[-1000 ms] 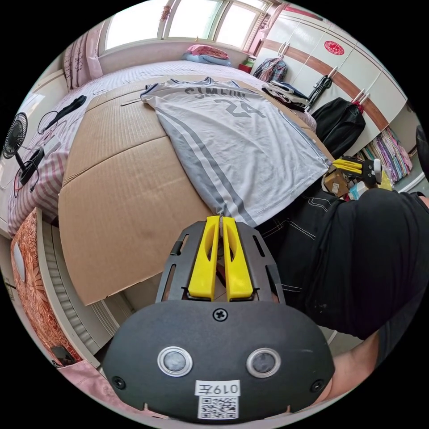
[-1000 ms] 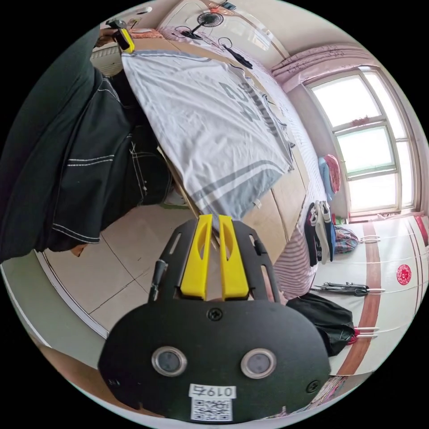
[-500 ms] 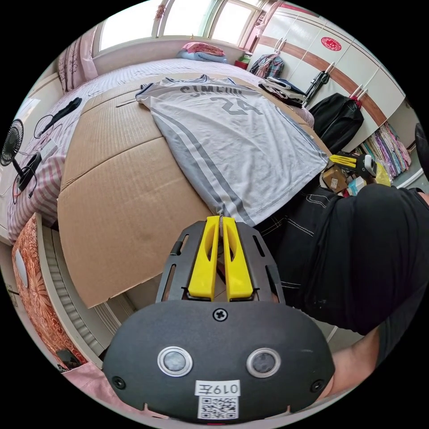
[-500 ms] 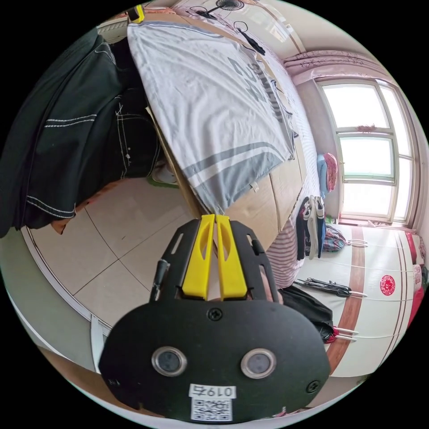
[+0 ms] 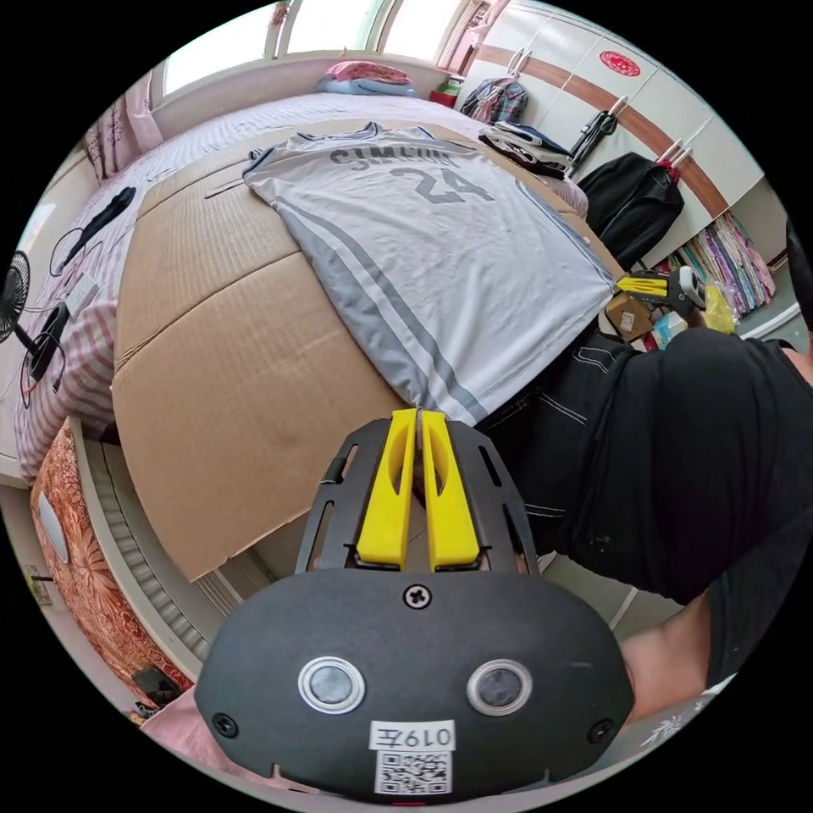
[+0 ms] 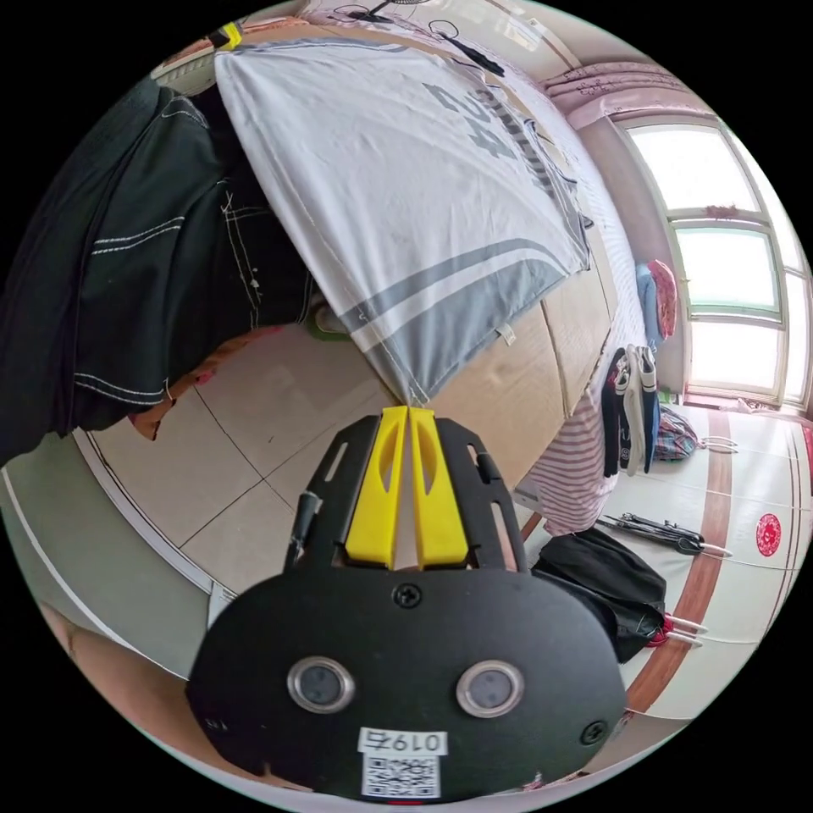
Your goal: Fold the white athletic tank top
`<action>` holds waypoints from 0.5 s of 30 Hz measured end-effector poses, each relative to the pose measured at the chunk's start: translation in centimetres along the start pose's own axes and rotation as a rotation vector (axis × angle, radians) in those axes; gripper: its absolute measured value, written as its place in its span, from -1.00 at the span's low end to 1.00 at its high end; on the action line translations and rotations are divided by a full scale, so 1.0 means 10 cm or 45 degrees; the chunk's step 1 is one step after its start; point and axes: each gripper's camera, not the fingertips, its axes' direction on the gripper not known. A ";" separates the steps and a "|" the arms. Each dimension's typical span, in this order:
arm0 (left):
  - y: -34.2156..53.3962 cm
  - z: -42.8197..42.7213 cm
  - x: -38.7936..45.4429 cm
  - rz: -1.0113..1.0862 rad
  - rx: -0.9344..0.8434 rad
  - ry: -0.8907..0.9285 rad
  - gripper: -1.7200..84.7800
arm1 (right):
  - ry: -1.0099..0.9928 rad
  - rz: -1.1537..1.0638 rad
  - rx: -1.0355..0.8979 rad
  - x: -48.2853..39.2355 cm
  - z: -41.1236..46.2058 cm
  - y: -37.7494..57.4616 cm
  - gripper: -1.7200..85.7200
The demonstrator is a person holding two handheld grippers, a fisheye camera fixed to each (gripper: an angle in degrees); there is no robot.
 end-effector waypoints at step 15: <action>0.95 -0.43 -0.39 -0.148 0.397 0.241 -0.92 | -0.290 0.692 0.609 0.41 0.85 0.64 -0.98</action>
